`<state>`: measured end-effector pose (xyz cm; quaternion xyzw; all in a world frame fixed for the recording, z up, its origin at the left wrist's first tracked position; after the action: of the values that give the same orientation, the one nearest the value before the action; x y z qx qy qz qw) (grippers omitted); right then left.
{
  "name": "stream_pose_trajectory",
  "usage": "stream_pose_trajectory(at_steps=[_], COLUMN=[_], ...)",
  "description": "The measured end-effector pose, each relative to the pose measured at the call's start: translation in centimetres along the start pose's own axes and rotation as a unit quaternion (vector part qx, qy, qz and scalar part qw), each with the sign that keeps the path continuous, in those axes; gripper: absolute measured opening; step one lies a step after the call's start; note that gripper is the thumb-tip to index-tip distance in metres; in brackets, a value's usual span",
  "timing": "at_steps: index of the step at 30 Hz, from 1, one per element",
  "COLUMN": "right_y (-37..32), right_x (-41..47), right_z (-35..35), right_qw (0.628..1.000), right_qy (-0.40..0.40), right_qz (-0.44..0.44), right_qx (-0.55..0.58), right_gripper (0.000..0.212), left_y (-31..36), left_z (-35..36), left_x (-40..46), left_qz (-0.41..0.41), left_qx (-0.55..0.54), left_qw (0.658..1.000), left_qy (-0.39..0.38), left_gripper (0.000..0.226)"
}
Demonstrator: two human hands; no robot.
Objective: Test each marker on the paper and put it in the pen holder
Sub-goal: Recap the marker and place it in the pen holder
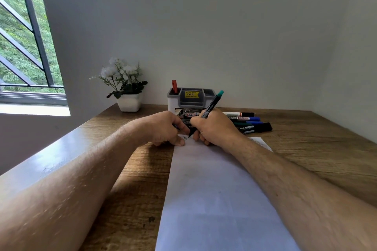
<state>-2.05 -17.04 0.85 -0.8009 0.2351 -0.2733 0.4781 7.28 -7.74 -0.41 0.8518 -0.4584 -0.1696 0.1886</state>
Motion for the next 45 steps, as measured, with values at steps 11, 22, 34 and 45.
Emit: stream_pose_trajectory(at_steps=[11, 22, 34, 45], right_y=[-0.4, -1.5, -3.2, -3.3], right_x=[-0.3, -1.0, -1.8, -1.8], right_z=[-1.9, -4.4, -3.4, -3.1], right_qw=[0.990, 0.956, 0.929, 0.933], right_qy=[0.070, 0.085, 0.023, 0.012], right_qz=[0.000, -0.028, -0.086, -0.094], right_qx=[0.123, 0.281, 0.358, 0.348], right_gripper=[0.021, 0.016, 0.020, 0.021], left_y=[0.2, 0.9, -1.3, -1.1], left_z=[-0.7, -2.7, -3.5, -3.1], left_x=[-0.6, -1.0, -1.2, -1.4], left_qz=[0.004, 0.073, 0.064, 0.041], left_qx=[-0.075, -0.516, -0.666, -0.677], left_qw=[0.996, 0.836, 0.708, 0.703], left_qy=[0.042, 0.171, 0.226, 0.214], left_gripper=[0.051, 0.038, 0.016, 0.020])
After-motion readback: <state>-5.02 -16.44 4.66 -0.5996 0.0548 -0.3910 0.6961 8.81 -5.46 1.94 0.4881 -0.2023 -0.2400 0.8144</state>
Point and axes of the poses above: each hand's wrist, its own x-axis towards the middle knuckle, its own z-axis out of the palm, y = z × x, the point moved 9 cm from there along x, towards the middle knuckle, and after that the axes turned 11 degrees about x, right-handed, at the moved point
